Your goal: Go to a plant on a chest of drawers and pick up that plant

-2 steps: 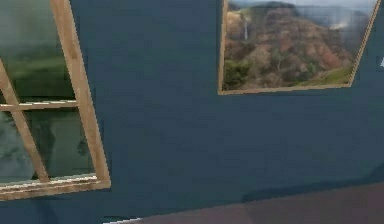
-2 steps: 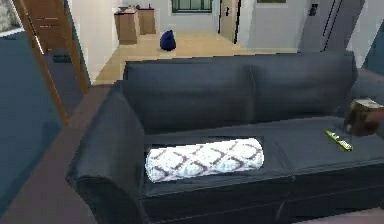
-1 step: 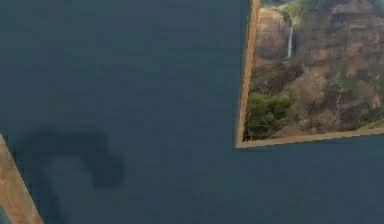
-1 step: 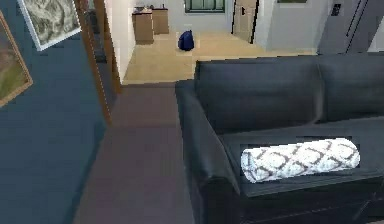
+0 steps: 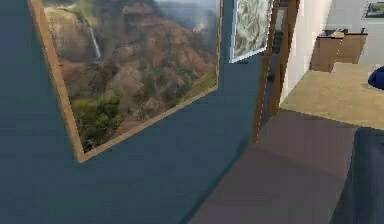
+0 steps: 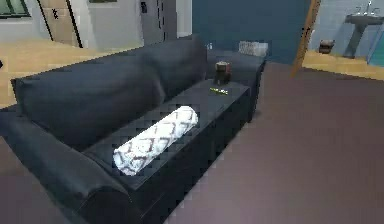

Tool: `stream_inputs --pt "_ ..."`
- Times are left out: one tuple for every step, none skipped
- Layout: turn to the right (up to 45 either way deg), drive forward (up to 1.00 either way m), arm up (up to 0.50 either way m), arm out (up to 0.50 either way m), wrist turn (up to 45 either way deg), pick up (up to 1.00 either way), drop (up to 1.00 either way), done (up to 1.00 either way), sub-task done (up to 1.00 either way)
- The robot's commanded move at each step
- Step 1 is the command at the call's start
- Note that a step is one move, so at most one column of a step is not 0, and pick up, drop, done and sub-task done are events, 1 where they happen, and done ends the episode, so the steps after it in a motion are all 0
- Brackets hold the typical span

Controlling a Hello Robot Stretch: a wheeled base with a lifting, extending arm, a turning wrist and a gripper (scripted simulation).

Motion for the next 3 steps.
stream_inputs --pt "45.0 0.0 0.0 0.0 0.0 0.0 0.0 0.0 0.0" --pt "45.0 0.0 0.0 0.0 0.0 0.0 0.0 0.0 0.0" --pt "45.0 0.0 0.0 0.0 0.0 0.0 0.0 0.0 0.0"
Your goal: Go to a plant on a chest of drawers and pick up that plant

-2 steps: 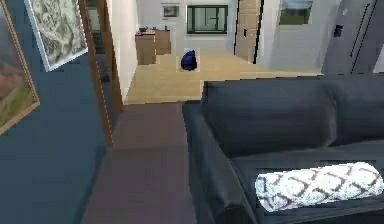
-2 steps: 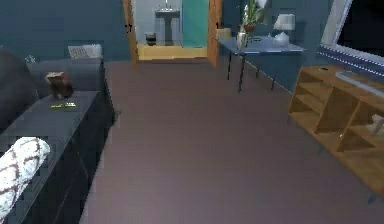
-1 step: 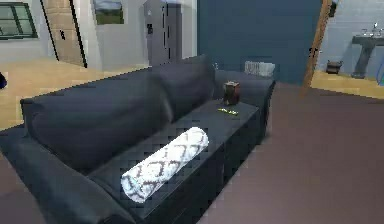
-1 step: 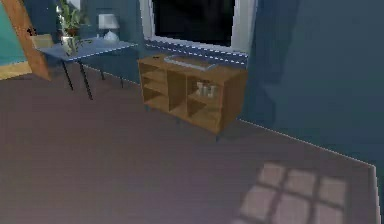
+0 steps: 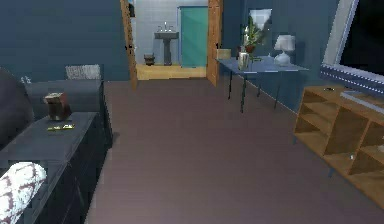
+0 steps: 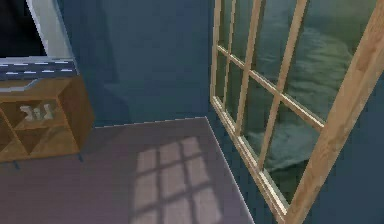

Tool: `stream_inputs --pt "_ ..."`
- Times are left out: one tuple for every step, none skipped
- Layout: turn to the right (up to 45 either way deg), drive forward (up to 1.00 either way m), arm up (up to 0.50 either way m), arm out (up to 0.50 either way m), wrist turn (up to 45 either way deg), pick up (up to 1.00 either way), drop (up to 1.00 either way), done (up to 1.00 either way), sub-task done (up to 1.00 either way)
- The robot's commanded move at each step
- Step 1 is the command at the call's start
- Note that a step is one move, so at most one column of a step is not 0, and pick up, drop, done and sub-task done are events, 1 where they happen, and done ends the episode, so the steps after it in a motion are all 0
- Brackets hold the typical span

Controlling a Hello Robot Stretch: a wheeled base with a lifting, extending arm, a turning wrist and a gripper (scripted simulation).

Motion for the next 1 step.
stream_inputs --pt "0.0 0.5 0.0 0.0 0.0 0.0 0.0 0.0 0.0"
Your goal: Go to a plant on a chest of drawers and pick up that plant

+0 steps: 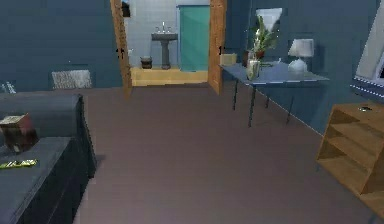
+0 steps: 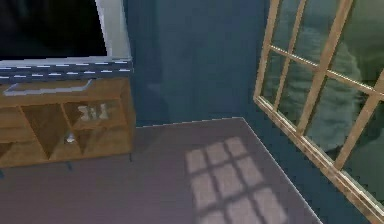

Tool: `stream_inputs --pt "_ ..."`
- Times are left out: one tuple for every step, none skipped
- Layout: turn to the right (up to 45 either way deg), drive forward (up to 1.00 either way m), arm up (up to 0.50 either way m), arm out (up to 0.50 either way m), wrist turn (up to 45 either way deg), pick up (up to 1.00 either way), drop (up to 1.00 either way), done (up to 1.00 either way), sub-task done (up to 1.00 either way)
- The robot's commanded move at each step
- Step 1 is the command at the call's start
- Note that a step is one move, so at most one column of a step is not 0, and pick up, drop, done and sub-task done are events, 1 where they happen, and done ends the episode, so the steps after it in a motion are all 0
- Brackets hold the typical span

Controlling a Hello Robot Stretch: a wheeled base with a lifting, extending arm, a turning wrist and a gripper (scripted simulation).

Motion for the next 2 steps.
stream_inputs --pt "-9.0 0.0 0.0 0.0 0.0 0.0 0.0 0.0 0.0" --pt "0.0 1.0 0.0 0.0 0.0 0.0 0.0 0.0 0.0"
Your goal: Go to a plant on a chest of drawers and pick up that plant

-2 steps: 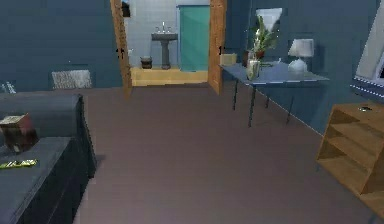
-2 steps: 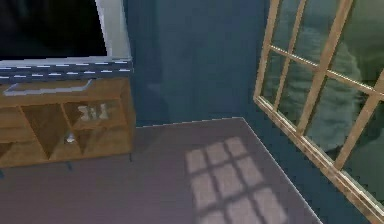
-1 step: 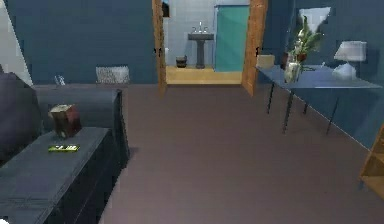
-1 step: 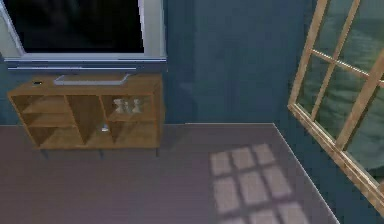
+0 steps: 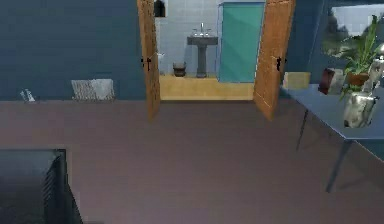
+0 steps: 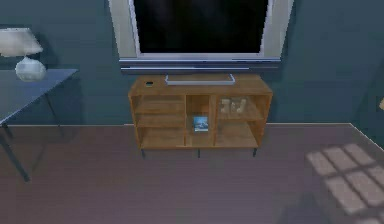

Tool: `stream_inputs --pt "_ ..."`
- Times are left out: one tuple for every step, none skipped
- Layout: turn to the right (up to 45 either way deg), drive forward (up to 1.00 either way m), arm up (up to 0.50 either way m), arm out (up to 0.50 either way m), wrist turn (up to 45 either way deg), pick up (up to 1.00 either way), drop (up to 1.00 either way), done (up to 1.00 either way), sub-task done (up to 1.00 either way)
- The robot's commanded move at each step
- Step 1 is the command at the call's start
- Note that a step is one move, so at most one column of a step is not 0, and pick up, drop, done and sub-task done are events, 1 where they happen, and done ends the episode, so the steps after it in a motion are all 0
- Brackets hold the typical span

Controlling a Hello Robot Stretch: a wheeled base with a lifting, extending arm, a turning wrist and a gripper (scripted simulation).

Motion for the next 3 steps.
stream_inputs --pt "0.0 1.0 0.0 0.0 0.0 0.0 0.0 0.0 0.0" --pt "-9.0 0.0 0.0 0.0 0.0 0.0 0.0 0.0 0.0" --pt "0.0 0.15 0.0 0.0 0.0 0.0 0.0 0.0 0.0"
